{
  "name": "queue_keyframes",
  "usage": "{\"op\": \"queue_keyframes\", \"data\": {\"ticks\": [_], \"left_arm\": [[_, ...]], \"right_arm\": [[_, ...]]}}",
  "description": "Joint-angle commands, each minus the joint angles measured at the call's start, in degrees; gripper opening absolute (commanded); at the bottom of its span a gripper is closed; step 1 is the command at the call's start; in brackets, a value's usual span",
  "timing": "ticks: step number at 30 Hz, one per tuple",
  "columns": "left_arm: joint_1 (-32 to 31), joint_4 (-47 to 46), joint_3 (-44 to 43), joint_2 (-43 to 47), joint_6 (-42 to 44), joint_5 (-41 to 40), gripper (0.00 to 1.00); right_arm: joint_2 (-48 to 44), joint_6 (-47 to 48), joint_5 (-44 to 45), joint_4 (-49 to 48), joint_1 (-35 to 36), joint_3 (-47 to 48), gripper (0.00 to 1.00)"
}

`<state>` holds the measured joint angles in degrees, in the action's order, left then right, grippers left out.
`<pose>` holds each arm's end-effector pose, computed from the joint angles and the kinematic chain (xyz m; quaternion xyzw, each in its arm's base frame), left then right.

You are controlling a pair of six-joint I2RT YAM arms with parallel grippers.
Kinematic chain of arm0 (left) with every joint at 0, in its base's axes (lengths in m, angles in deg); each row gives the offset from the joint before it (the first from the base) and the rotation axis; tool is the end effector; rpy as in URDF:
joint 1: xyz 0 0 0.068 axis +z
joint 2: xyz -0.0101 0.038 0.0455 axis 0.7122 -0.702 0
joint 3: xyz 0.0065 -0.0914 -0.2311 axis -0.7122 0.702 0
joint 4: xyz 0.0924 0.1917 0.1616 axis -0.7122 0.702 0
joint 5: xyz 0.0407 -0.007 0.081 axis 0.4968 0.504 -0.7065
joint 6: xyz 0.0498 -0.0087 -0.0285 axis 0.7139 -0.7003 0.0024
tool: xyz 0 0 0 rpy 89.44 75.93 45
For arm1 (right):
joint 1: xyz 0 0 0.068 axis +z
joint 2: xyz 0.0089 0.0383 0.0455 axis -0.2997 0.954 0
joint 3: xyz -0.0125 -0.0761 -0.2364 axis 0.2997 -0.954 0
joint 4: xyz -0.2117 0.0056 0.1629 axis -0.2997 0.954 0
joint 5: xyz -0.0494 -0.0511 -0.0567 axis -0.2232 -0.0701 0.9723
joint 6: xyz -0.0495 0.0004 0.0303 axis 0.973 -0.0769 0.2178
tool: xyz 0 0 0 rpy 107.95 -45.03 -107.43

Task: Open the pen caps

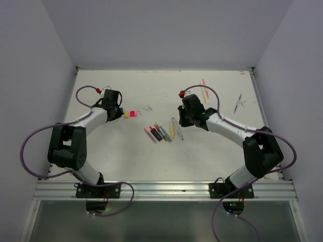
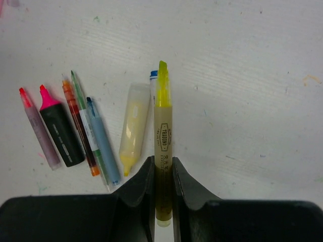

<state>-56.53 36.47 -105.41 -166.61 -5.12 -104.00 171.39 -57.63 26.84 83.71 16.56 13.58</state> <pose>0.3291 -0.0543 0.1629 -0.2420 0.9092 -0.0202 0.3382 0.2867 0.1885 0.1915 -0.1040 0.9268 0.1205 0.3401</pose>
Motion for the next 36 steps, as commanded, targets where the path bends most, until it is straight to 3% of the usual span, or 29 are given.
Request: {"op": "queue_keyframes", "data": {"ticks": [1,11,25,29,36], "left_arm": [[0.74,-2.67,-2.25,-2.66,2.78,-3.21,0.0],[2.67,-1.26,-9.9,-15.14,4.11,1.18,0.01],[2.68,-2.67,-9.12,-15.24,3.49,1.54,0.45],[2.85,-3.99,-7.45,-13.14,3.05,1.98,0.59],[2.85,-4.69,-6.22,-10.14,3.05,3.65,0.63]], "right_arm": [[-1.08,-0.22,-2.09,-1.54,-1.12,-0.86,0.0],[3.58,0.92,-3.06,-1.19,-1.92,-1.92,0.0],[4.81,1.45,-2.97,-0.67,-1.92,-2.79,0.01],[5.69,1.19,-3.06,-0.4,-1.92,-2.8,0.11],[6.83,1.01,-2.71,-0.23,-1.92,-2.44,0.26]]}}
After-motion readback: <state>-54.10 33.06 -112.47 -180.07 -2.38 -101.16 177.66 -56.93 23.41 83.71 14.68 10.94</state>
